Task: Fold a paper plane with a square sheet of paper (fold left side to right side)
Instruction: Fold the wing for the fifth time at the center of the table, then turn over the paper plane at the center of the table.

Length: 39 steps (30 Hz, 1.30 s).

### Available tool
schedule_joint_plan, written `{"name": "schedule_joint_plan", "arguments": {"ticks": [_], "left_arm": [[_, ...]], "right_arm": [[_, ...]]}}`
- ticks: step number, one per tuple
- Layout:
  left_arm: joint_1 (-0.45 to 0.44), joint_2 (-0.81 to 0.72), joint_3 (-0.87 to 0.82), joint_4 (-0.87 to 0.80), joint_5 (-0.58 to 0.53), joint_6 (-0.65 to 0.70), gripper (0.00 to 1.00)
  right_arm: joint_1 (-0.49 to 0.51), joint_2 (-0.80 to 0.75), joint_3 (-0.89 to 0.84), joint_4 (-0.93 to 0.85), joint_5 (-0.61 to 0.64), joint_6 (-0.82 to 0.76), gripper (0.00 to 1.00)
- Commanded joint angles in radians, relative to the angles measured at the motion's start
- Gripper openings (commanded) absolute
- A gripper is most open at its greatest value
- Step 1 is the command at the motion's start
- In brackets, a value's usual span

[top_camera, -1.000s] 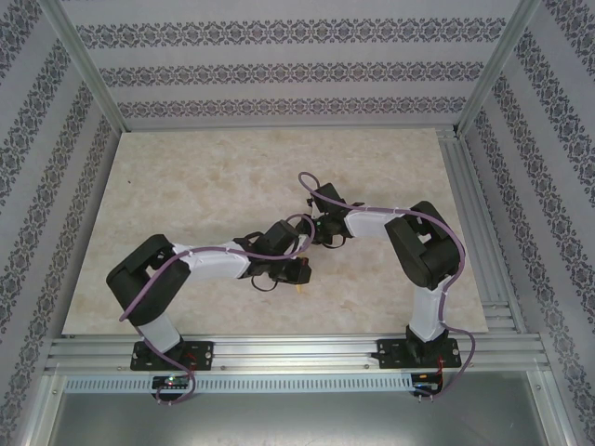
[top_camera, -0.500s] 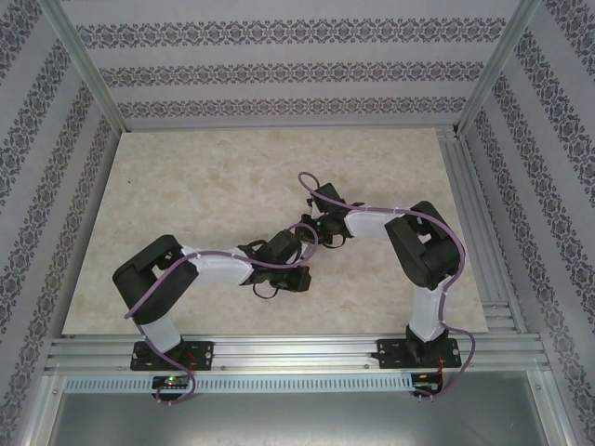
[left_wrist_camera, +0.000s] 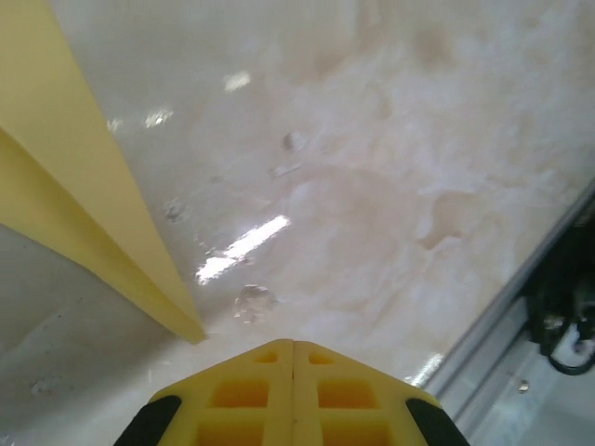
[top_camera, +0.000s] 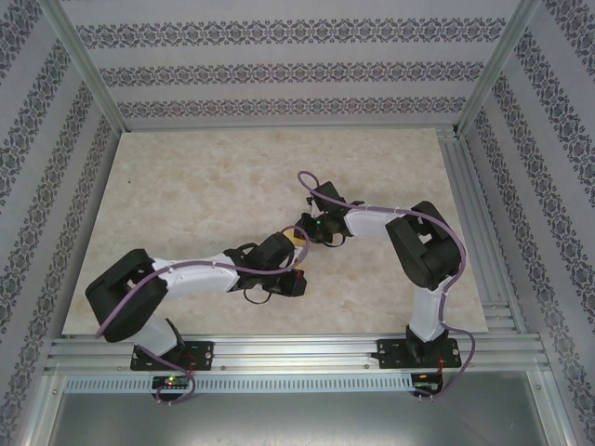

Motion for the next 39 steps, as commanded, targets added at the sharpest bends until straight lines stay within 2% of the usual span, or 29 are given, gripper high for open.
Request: {"name": "schedule_joint_plan", "arguments": {"ticks": [1,3,4,8,12,14,17,22,28,32,39], "left_arm": [[0.059,-0.139,0.057,-0.074,-0.003,0.033,0.03],[0.114,-0.202,0.069,-0.119,0.001,0.041,0.13],[0.144,-0.229,0.079,-0.148,-0.004,0.048,0.14],[0.263,-0.289,0.104,-0.242,-0.043,0.048,0.18],[0.376,-0.334,0.089,-0.276,-0.139,0.001,0.19],[0.425,-0.346,0.071,-0.281,-0.189,-0.026,0.2],[0.48,-0.351,0.04,-0.257,-0.2,-0.048,0.22],[0.512,-0.357,0.012,-0.252,-0.205,-0.051,0.23],[0.538,-0.442,-0.029,-0.312,-0.257,-0.029,0.27],[0.546,-0.52,-0.081,-0.322,-0.278,-0.037,0.3],[0.552,-0.596,-0.145,-0.334,-0.27,-0.05,0.31]], "right_arm": [[0.004,-0.072,0.029,-0.079,0.074,-0.051,0.25],[0.004,-0.11,0.034,-0.105,0.093,-0.063,0.29],[0.002,-0.129,0.035,-0.121,0.101,-0.071,0.31],[0.004,-0.193,0.044,-0.2,0.149,-0.094,0.33],[0.03,-0.269,0.063,-0.32,0.269,-0.119,0.38],[0.069,-0.29,0.102,-0.405,0.367,-0.143,0.44],[0.139,-0.263,0.186,-0.515,0.461,-0.169,0.51],[0.256,-0.14,0.346,-0.668,0.66,-0.205,0.52],[0.387,0.083,0.639,-0.907,0.814,-0.252,0.52],[0.439,0.195,0.724,-0.962,0.823,-0.245,0.53],[0.455,0.281,0.733,-0.997,0.839,-0.218,0.53]]}}
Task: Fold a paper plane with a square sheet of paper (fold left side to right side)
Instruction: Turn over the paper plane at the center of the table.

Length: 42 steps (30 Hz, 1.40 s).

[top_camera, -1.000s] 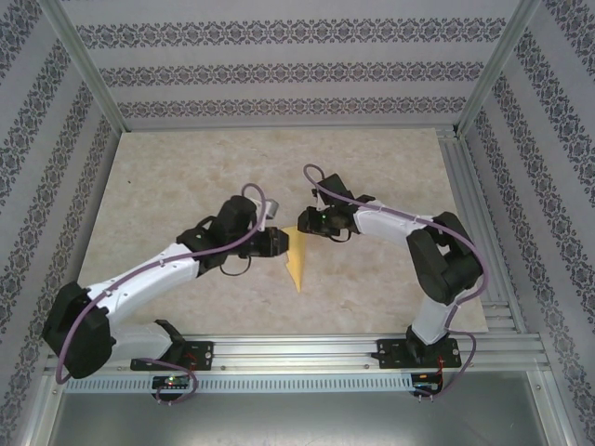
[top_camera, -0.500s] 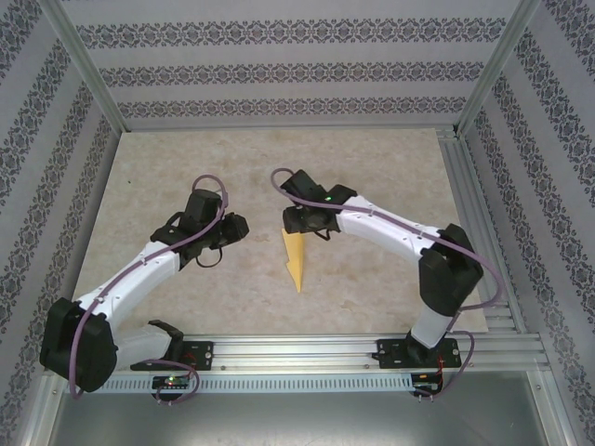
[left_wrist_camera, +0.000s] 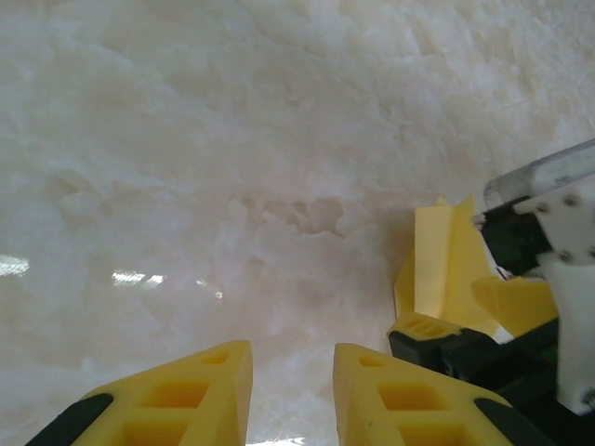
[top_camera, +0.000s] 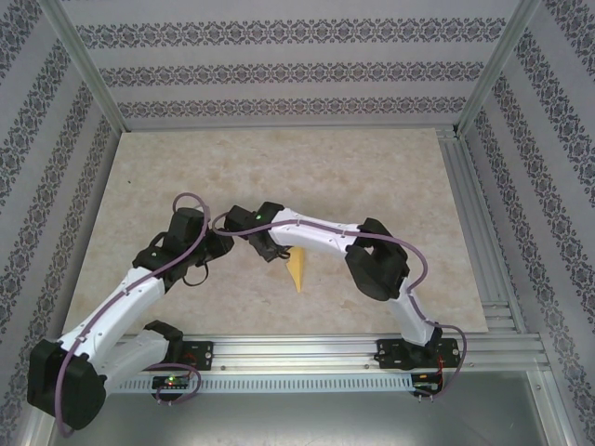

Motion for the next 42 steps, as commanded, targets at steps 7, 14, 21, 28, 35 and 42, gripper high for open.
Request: {"name": "schedule_joint_plan", "arguments": {"ticks": [7,14,21,28,35,42], "left_arm": [[0.015,-0.035,-0.038,-0.013,0.007,-0.027,0.32],[0.015,-0.032,-0.049,-0.01,0.02,-0.031,0.33],[0.015,-0.03,-0.051,-0.01,0.022,-0.033,0.33],[0.016,-0.016,-0.044,-0.008,0.029,-0.034,0.34],[0.015,-0.001,-0.041,0.003,0.04,-0.037,0.34],[0.014,0.044,-0.034,0.086,0.129,-0.032,0.35]], "right_arm": [[-0.014,0.062,0.034,-0.051,0.076,0.01,0.5],[-0.037,0.086,0.034,-0.029,0.072,0.004,0.46],[-0.047,0.071,0.021,-0.03,0.088,-0.001,0.35],[-0.05,-0.046,-0.079,0.001,0.077,0.02,0.19],[-0.094,-0.261,-0.28,0.152,-0.019,0.033,0.0],[-0.216,-0.481,-0.604,0.483,-0.32,-0.012,0.0]]}}
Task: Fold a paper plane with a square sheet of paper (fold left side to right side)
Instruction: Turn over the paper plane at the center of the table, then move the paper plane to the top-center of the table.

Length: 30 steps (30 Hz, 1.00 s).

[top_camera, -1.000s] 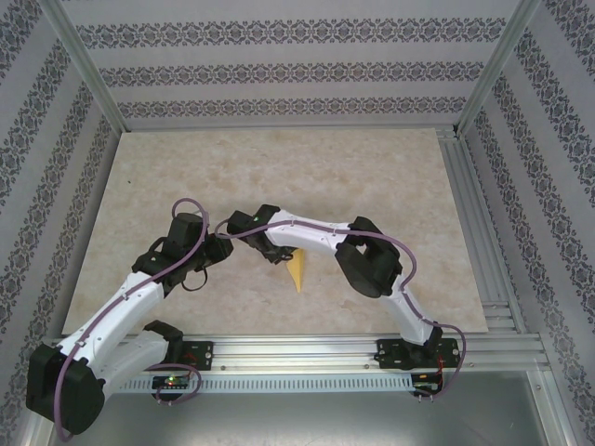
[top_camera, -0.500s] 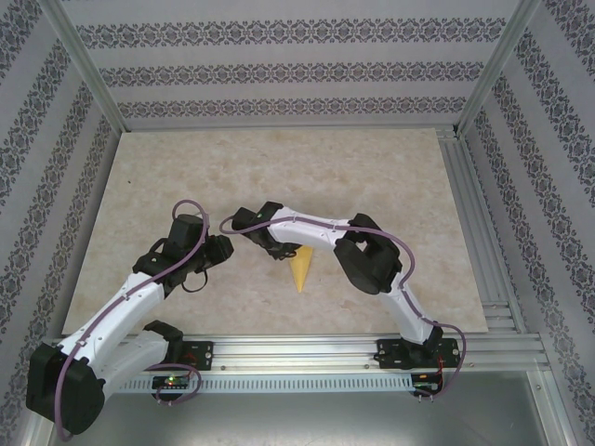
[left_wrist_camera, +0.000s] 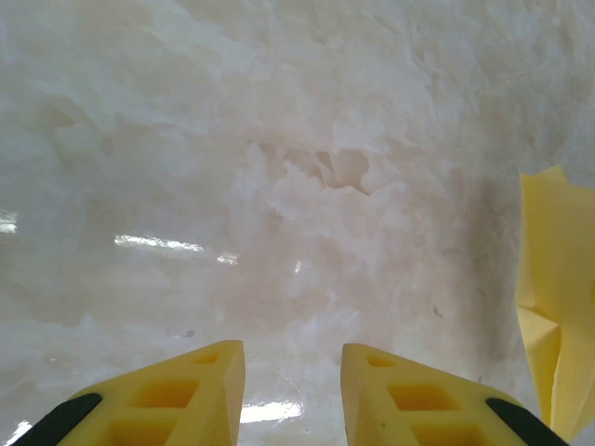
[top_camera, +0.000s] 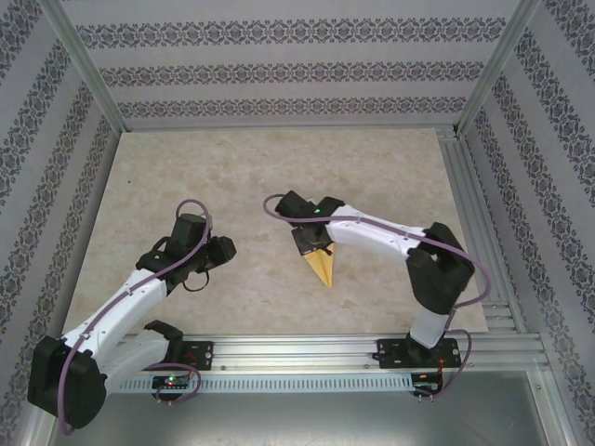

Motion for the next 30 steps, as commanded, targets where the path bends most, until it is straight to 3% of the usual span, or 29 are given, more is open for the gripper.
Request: {"name": "schedule_joint_plan", "arguments": {"ticks": [1,7,12,18,26,30], "left_arm": [[0.013,0.032,0.01,0.108,0.089,-0.011,0.35],[-0.005,0.165,0.025,0.273,0.223,-0.049,0.33],[-0.038,0.236,0.069,0.274,0.204,-0.034,0.33],[-0.085,0.346,0.113,0.32,0.209,-0.041,0.33],[-0.101,0.382,0.146,0.321,0.147,-0.048,0.33],[-0.101,0.369,0.134,0.31,0.148,-0.042,0.33]], "right_arm": [[-0.032,-0.043,-0.114,0.221,-0.171,-0.029,0.0],[-0.049,0.011,-0.151,0.266,-0.193,-0.051,0.06],[-0.05,0.041,-0.09,0.151,-0.177,-0.046,0.19],[-0.022,-0.064,-0.109,0.097,-0.189,0.013,0.36],[0.115,-0.021,-0.079,-0.075,-0.027,0.129,0.52],[0.131,0.001,-0.068,-0.092,0.028,0.164,0.61]]}}
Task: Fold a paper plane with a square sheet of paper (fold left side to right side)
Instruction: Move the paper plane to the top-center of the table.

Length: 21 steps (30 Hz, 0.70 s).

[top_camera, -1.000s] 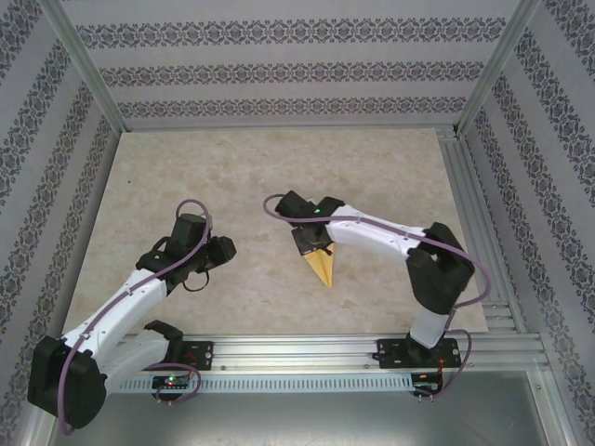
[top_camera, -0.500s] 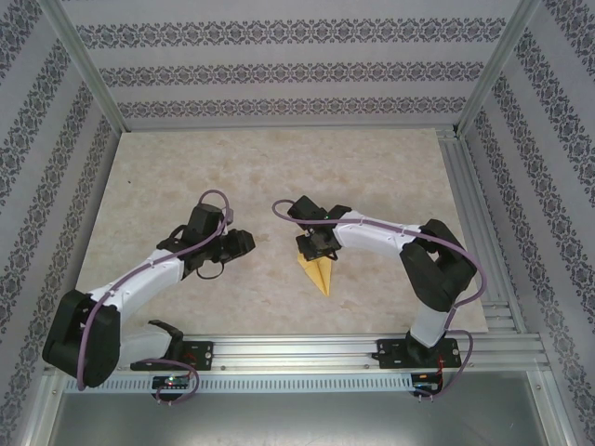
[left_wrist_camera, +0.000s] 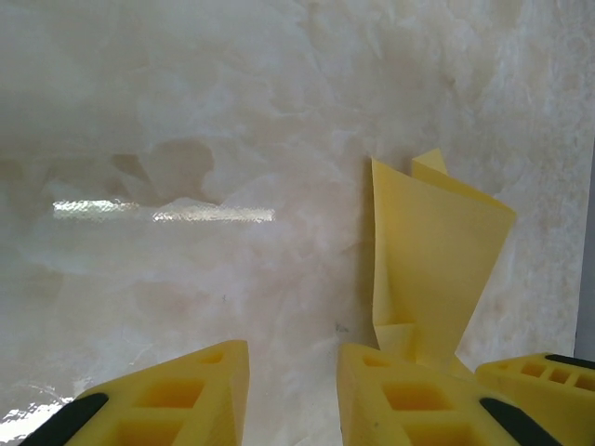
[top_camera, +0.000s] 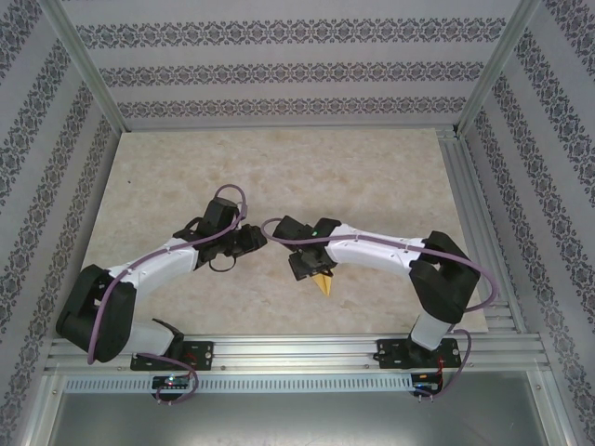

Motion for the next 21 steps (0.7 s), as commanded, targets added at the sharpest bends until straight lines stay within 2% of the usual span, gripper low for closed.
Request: {"name": "schedule_joint_plan", "arguments": {"ticks": [1,4,9,15,21], "left_arm": [[-0.008,-0.024,0.012,0.024,-0.016,-0.006,0.33],[-0.008,-0.031,0.006,0.013,-0.017,0.0,0.33],[-0.008,-0.034,-0.006,0.016,-0.019,-0.001,0.33],[-0.009,-0.029,-0.007,0.01,-0.017,-0.002,0.33],[-0.008,-0.035,-0.007,0.0,-0.02,-0.003,0.33]], "right_arm": [[0.0,0.018,0.028,-0.053,0.098,0.059,0.62],[0.001,0.022,0.031,-0.05,0.106,0.061,0.63],[-0.003,-0.005,-0.018,-0.01,0.105,0.082,0.71],[-0.042,-0.08,-0.126,0.136,-0.014,0.105,0.68],[-0.063,-0.055,-0.152,0.158,-0.028,0.103,0.65]]}}
